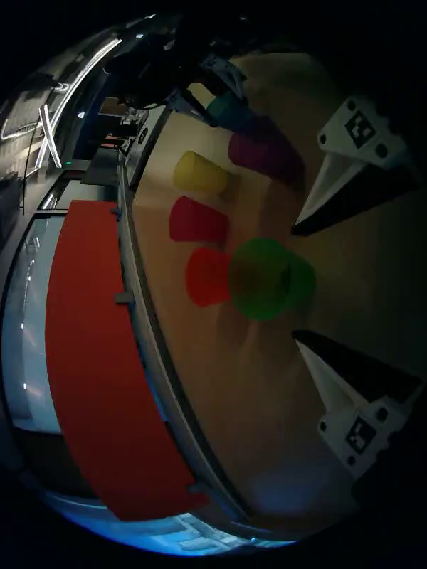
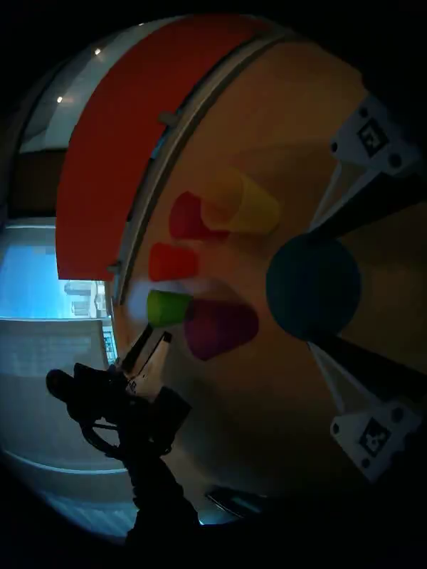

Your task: Pour water

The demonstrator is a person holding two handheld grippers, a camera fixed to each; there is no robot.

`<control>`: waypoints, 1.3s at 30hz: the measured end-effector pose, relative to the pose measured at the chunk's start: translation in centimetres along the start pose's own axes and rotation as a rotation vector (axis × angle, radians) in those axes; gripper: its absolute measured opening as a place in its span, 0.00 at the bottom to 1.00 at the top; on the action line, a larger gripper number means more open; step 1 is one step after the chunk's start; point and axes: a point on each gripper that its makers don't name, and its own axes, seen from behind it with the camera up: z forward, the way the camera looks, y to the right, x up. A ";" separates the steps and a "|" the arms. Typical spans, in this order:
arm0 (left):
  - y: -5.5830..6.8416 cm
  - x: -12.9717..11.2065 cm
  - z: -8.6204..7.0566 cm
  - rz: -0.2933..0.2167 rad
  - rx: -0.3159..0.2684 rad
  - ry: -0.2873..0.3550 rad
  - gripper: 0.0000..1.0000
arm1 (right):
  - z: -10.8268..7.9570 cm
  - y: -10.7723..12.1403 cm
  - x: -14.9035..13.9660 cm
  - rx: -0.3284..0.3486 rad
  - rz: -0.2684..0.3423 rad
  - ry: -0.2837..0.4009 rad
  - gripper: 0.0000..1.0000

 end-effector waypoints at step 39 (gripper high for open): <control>-0.7 1.6 3.9 -0.037 -0.028 -0.006 0.85 | -0.1 -0.1 -0.1 0.015 0.006 0.000 0.92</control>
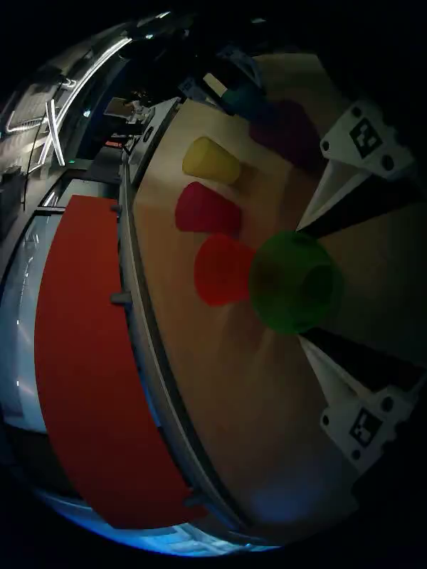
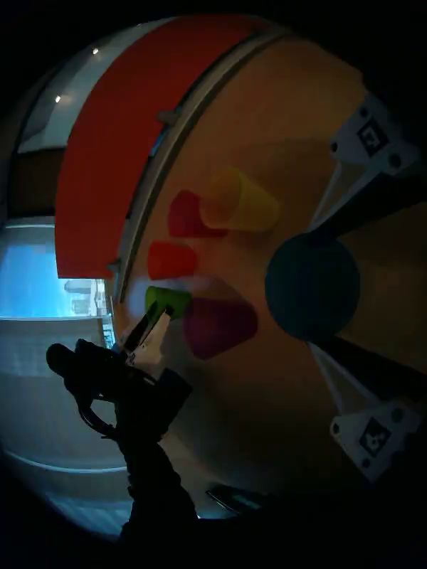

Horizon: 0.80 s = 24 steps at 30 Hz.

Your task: Pour water

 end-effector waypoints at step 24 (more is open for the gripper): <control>1.3 3.4 -3.9 -0.037 -0.017 0.132 0.85 | -0.6 -0.2 1.3 -0.016 0.020 0.049 0.90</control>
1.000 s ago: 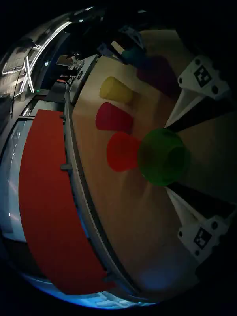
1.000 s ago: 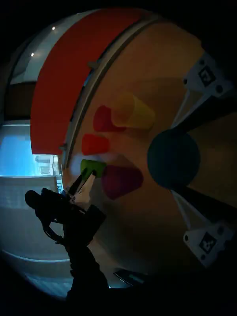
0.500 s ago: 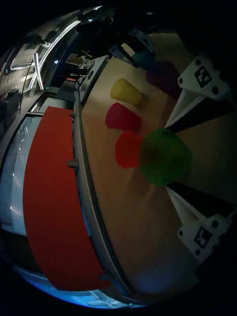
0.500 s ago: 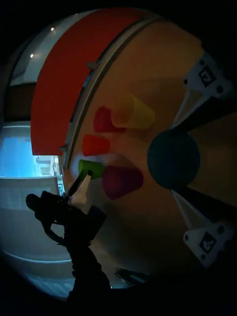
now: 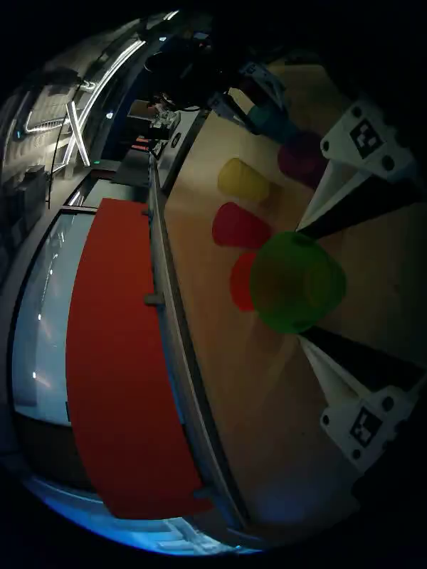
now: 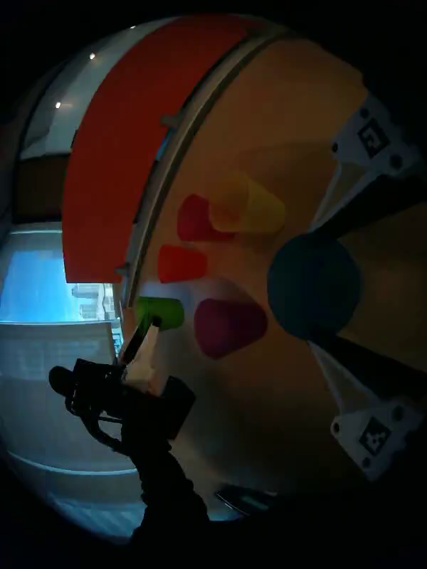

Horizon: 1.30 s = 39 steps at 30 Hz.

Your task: Pour water

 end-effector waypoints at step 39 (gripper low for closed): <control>8.3 8.1 -11.4 0.074 -0.061 0.271 0.85 | -7.5 -2.2 10.1 -0.061 -0.027 0.287 0.90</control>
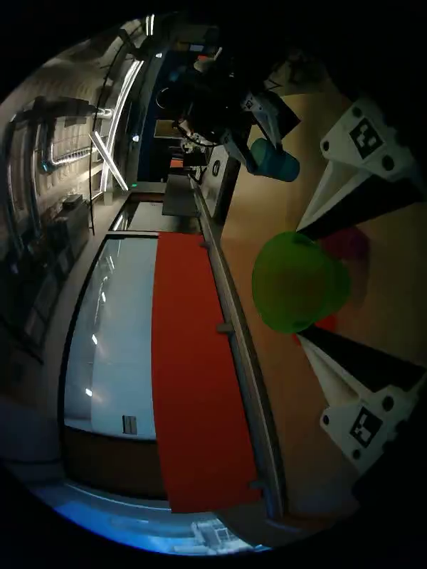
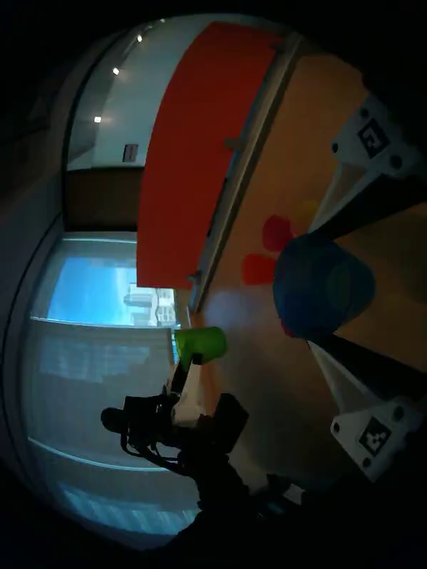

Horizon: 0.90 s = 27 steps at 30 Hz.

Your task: Pour water

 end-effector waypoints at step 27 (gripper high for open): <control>3.7 3.2 -2.6 0.011 -0.040 0.092 0.85 | -0.9 -0.9 3.4 0.002 0.000 0.089 0.90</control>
